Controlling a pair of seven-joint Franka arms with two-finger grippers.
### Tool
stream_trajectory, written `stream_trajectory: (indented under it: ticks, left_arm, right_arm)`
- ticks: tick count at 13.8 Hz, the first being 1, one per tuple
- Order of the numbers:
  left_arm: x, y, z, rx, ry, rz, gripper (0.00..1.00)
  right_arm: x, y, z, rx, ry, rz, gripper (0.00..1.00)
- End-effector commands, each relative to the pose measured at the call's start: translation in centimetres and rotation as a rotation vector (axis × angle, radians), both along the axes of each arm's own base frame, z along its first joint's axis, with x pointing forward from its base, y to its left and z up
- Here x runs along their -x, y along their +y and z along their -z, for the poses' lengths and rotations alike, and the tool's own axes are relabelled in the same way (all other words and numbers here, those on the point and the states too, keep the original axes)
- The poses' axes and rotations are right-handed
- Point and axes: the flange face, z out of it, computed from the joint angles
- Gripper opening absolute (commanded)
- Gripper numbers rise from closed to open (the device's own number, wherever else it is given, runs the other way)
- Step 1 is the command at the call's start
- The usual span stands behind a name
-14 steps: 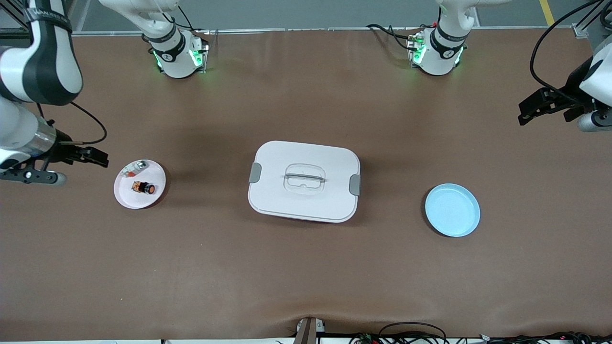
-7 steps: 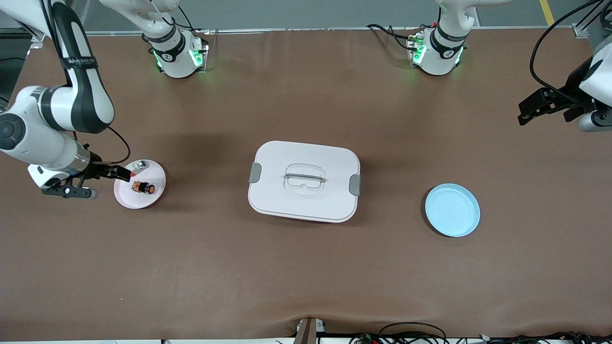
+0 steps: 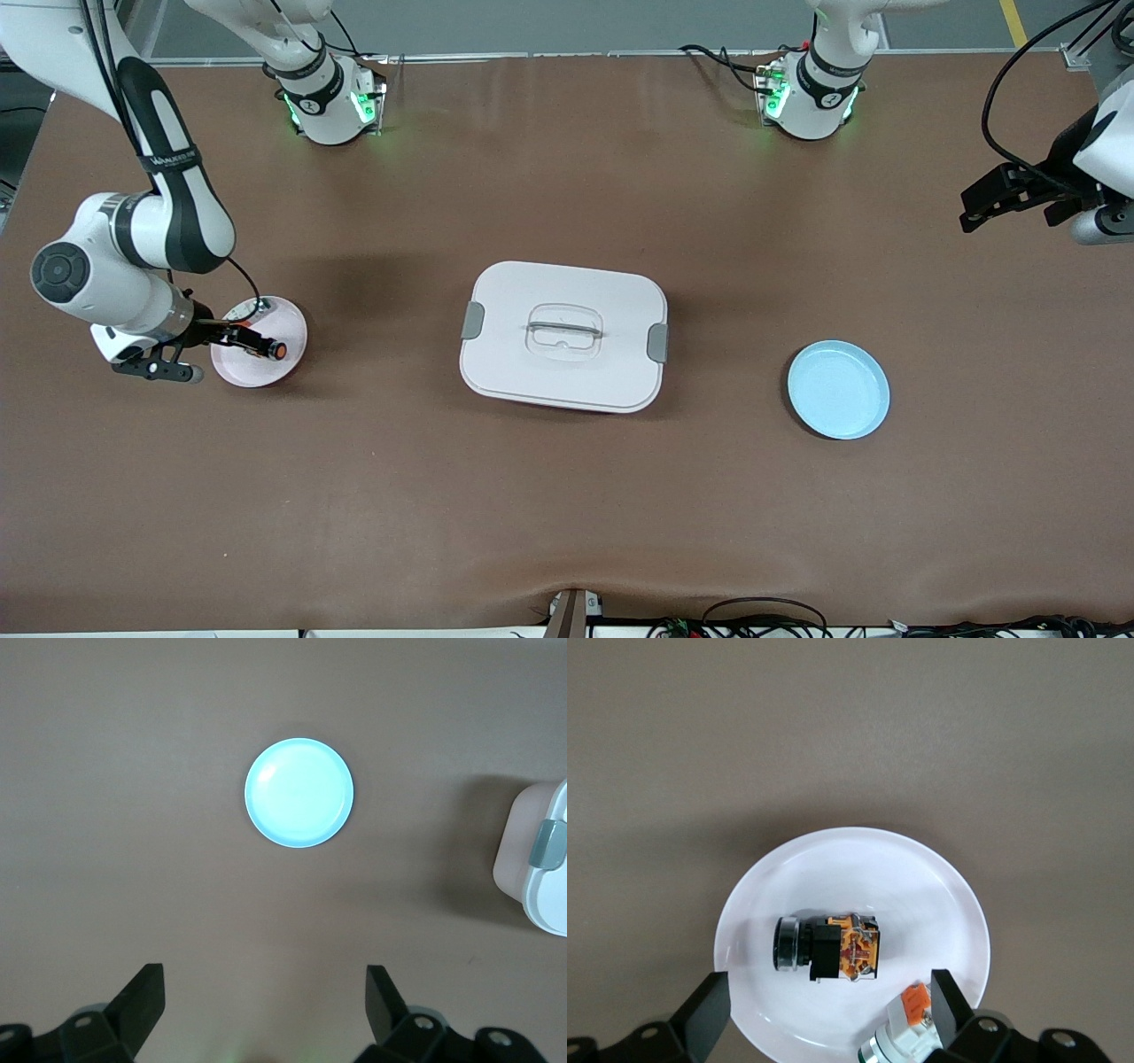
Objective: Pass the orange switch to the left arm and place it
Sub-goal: 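Lower the right gripper over the orange switch on the white plate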
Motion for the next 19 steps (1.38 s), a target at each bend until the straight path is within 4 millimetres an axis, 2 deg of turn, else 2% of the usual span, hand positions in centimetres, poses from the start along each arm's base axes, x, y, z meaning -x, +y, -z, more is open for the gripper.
stream_trajectory:
  ticks: [1, 11, 18, 19]
  left_arm:
    - [0.0, 0.2, -0.4, -0.003, 0.003, 0.015, 1.00]
    - [0.1, 0.2, 0.0, -0.005, 0.017, 0.015, 1.00]
    - [-0.2, 0.2, 0.3, -0.006, 0.017, 0.014, 1.00]
    - [-0.3, 0.2, 0.4, -0.006, 0.018, 0.014, 1.00]
  right_arm:
    - [0.6, 0.1, 1.9, -0.029, 0.003, 0.042, 1.00]
    - [0.9, 0.1, 6.8, -0.054, 0.028, 0.059, 1.00]
    - [1.2, 0.2, 8.2, -0.056, 0.047, 0.053, 1.00]
    - [1.3, 0.3, 8.3, -0.056, 0.049, 0.053, 0.93]
